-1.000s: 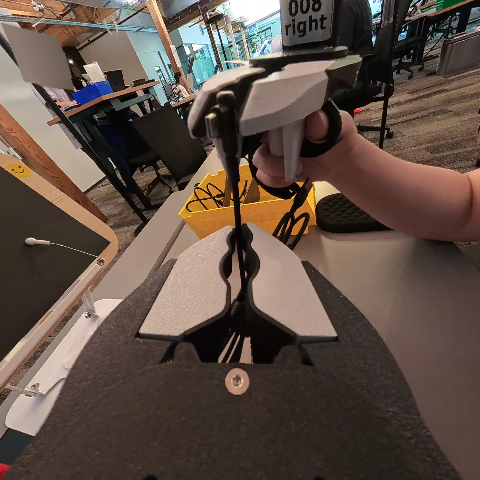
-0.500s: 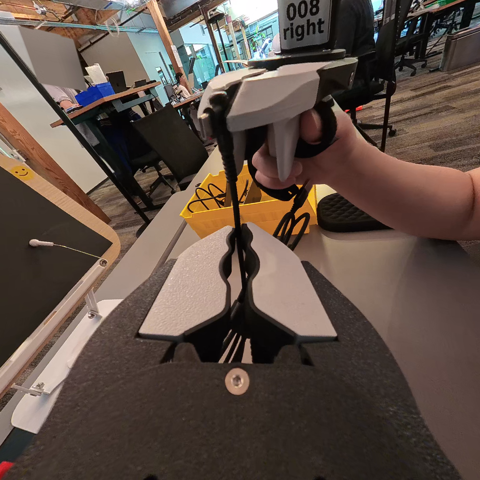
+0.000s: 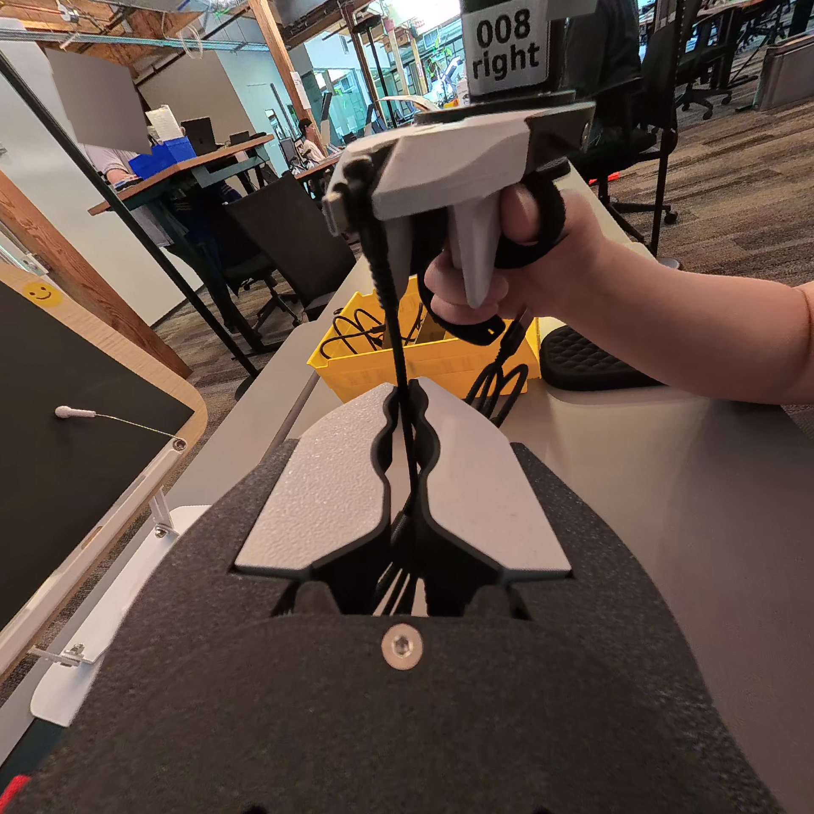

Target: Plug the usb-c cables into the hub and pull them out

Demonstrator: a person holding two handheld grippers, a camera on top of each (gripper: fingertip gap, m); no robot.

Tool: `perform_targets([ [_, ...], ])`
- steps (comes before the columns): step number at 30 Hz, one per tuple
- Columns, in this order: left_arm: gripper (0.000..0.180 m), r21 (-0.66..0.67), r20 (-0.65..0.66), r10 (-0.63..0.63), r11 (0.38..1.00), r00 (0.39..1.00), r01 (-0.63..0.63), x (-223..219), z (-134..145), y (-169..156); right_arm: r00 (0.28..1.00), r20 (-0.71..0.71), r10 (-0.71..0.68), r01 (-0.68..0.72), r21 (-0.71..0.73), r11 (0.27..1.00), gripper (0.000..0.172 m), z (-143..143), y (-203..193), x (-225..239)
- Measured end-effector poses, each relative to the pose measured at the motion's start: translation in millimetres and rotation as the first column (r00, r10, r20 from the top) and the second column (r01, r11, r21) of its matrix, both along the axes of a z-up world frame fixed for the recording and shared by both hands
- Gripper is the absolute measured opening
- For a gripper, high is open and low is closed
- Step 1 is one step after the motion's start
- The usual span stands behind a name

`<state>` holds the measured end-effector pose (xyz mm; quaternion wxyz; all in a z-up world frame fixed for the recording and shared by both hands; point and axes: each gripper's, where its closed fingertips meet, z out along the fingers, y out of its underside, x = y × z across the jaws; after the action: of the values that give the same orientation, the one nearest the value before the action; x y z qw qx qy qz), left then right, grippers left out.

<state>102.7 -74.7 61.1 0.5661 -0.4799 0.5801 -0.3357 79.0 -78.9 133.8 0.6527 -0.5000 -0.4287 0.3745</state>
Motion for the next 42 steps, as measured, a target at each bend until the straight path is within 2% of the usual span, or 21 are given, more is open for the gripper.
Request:
perform_targets([
  [7, 0.003, 0.010, -0.013, 0.010, 1.000, 1.000, -0.010, 0.0, -1.6, 1.0, 0.999, -0.012, 0.039, -0.039, -0.021, 0.999, 0.008, -1.4, -2.1, -2.3],
  [14, 0.003, -0.005, -0.007, -0.001, 1.000, 1.000, 0.001, 1.4, -2.7, 0.1, 0.999, 0.031, -0.029, 0.027, 0.044, 0.999, 0.008, -1.9, 0.7, 0.8],
  [26, 0.007, 0.020, -0.037, 0.042, 0.999, 0.998, -0.041, 6.3, -9.8, 4.7, 0.997, 0.070, -0.035, 0.033, 0.035, 0.999, 0.008, -9.9, 9.5, 7.3],
  [30, 0.016, -0.015, -0.007, 0.091, 0.996, 0.996, -0.091, -0.8, 1.5, 9.7, 0.995, 0.079, -0.066, 0.064, 0.019, 0.998, 0.008, -9.7, 17.4, 23.2],
  [33, 0.018, -0.049, -0.012, 0.178, 0.983, 0.984, -0.179, -9.9, 6.4, 19.3, 0.994, 0.064, -0.089, 0.089, 0.015, 0.996, 0.008, -3.1, 19.6, 38.5],
  [36, 0.019, -0.007, -0.109, 0.338, 0.940, 0.935, -0.341, -24.1, -5.5, 42.5, 0.989, 0.083, -0.123, 0.121, 0.024, 0.992, 0.008, 1.7, 19.7, 52.3],
  [38, 0.020, 0.038, -0.185, 0.438, 0.898, 0.880, -0.439, -34.0, -12.3, 61.5, 0.982, 0.106, -0.156, 0.153, 0.041, 0.987, 0.008, 4.0, 20.3, 61.0],
  [40, 0.020, 0.028, -0.260, 0.491, 0.865, 0.832, -0.501, -41.3, -14.5, 77.2, 0.974, 0.121, -0.194, 0.188, 0.062, 0.980, 0.008, 6.3, 20.8, 69.2],
  [42, 0.020, 0.084, -0.330, 0.569, 0.813, 0.754, -0.576, -53.3, -10.9, 98.7, 0.963, 0.137, -0.233, 0.223, 0.083, 0.971, 0.008, 8.2, 21.4, 75.8],
])
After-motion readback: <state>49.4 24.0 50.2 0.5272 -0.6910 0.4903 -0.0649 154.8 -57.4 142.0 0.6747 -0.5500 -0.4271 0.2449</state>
